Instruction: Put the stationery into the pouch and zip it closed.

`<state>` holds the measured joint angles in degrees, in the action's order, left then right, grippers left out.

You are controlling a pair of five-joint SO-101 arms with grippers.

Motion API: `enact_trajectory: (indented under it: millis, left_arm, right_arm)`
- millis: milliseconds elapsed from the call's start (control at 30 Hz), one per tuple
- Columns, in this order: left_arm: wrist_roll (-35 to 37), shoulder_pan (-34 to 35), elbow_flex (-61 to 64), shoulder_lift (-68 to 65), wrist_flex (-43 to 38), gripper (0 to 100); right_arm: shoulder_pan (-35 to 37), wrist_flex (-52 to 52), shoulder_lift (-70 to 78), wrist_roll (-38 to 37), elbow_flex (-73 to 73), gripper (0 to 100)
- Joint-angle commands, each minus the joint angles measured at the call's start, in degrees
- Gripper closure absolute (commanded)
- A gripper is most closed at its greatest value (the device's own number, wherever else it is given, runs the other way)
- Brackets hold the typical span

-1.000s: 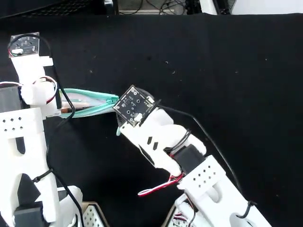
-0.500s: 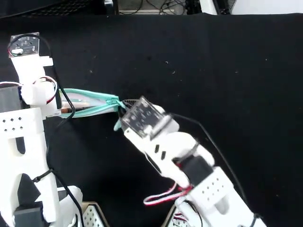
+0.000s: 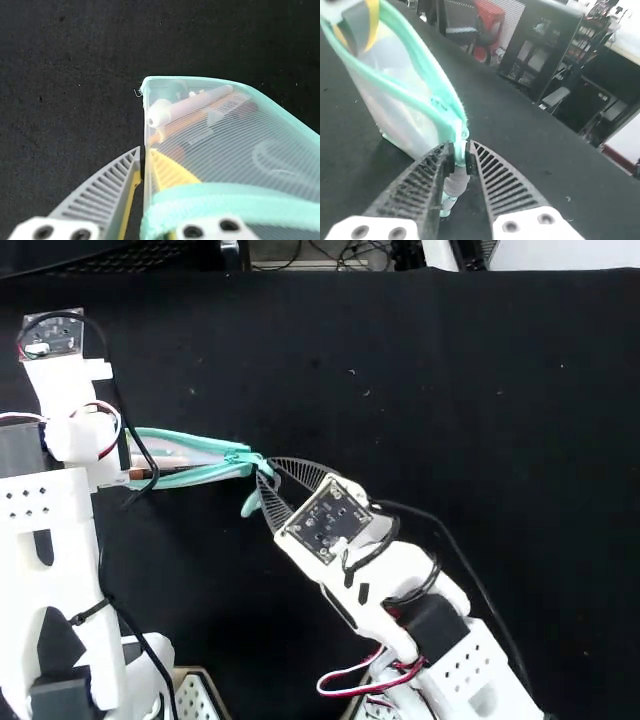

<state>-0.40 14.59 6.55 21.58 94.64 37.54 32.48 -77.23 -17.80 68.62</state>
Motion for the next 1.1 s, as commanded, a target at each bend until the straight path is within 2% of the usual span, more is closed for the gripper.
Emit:
enact_trajectory:
  millis: [0,433,600,733,1067]
  left_arm:
    - [-0.53,0.57,2.15,-0.97,-0.97,97]
    - [-0.53,0.57,2.15,-0.97,-0.97,97]
    - [-0.53,0.57,2.15,-0.97,-0.97,97]
    - [-0.53,0.57,2.15,-0.97,-0.97,97]
    - [-0.53,0.57,2.15,-0.97,-0.97,97]
  right_arm:
    - [2.46,-0.18,-0.66,-0.62,-0.13,98.5]
    - [4.22,-0.35,-0.75,-0.18,-0.40,97.6]
    - [4.13,-0.26,-0.75,0.18,-0.40,87.4]
    - [3.96,-0.26,-0.75,2.90,-0.40,88.4]
    - [2.73,-0.44,-0.66,2.64,0.13,89.7]
